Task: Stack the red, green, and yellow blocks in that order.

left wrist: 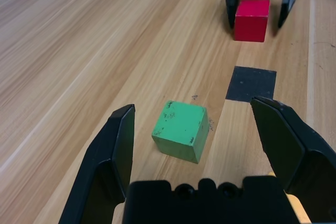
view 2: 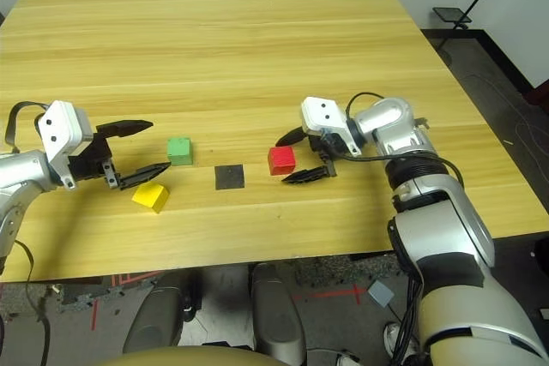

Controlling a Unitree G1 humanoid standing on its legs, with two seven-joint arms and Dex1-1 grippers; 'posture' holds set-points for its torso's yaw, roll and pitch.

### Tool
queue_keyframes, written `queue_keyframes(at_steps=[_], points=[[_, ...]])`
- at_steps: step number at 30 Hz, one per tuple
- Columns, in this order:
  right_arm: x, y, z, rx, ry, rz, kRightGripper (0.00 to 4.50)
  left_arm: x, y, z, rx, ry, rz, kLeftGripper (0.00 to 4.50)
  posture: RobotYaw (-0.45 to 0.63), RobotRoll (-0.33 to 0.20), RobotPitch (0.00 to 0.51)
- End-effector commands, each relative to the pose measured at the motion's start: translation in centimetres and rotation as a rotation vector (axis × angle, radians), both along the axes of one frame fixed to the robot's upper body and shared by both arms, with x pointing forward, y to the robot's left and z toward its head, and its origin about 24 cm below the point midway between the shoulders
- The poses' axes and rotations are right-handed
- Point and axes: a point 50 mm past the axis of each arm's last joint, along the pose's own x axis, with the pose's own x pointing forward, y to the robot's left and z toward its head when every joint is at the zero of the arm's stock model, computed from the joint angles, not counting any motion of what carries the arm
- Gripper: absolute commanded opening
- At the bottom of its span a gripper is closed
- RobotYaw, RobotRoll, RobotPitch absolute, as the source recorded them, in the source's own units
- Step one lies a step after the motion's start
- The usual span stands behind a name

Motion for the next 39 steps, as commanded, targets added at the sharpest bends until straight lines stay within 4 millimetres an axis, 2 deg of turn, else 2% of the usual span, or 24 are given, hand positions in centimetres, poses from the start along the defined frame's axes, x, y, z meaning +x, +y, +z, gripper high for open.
queue_keyframes(at_steps=[1, 2, 5, 8, 14, 20, 24, 39], points=[[0.4, 0.2, 1.1, 0.008, -0.038, -0.007, 2.21, -0.4, -0.3, 0.0, 0.002, 0.009, -0.001, 4.5, 0.37, -0.099, 0.191], [0.5, 0.5, 1.5, 0.02, -0.047, -0.004, 2.06, -0.5, -0.3, 0.0, 0.002, 0.008, -0.001, 4.5, 0.37, -0.1, 0.193], [0.6, 1.4, 2.7, 0.03, -0.069, 0.029, 2.07, -0.6, -0.5, 0.2, 0.003, 0.007, -0.003, 4.5, 0.37, -0.106, 0.193], [0.0, 3.0, 3.0, 0.035, -0.051, 0.076, 2.07, -0.6, -0.8, 0.4, 0.007, 0.006, -0.008, 4.5, 0.38, -0.108, 0.192], [-1.4, 6.2, 2.5, 0.012, -0.022, 0.095, 2.07, -0.2, -0.9, 0.8, 0.031, -0.002, -0.015, 4.5, 0.39, -0.111, 0.188], [-1.7, 8.5, 1.3, -0.018, -0.036, 0.083, 2.07, 0.0, -0.9, 1.2, 0.046, -0.01, -0.002, 4.5, 0.43, -0.113, 0.187], [-1.8, 9.4, 0.7, -0.027, -0.047, 0.082, 2.07, -0.2, -1.0, 1.3, 0.044, -0.014, 0.003, 4.5, 0.45, -0.115, 0.191], [-2.6, 10.2, -0.5, -0.042, -0.02, 0.113, 2.07, -0.4, -1.2, 1.5, 0.043, -0.022, 0.026, 4.5, 0.48, -0.12, 0.216]])
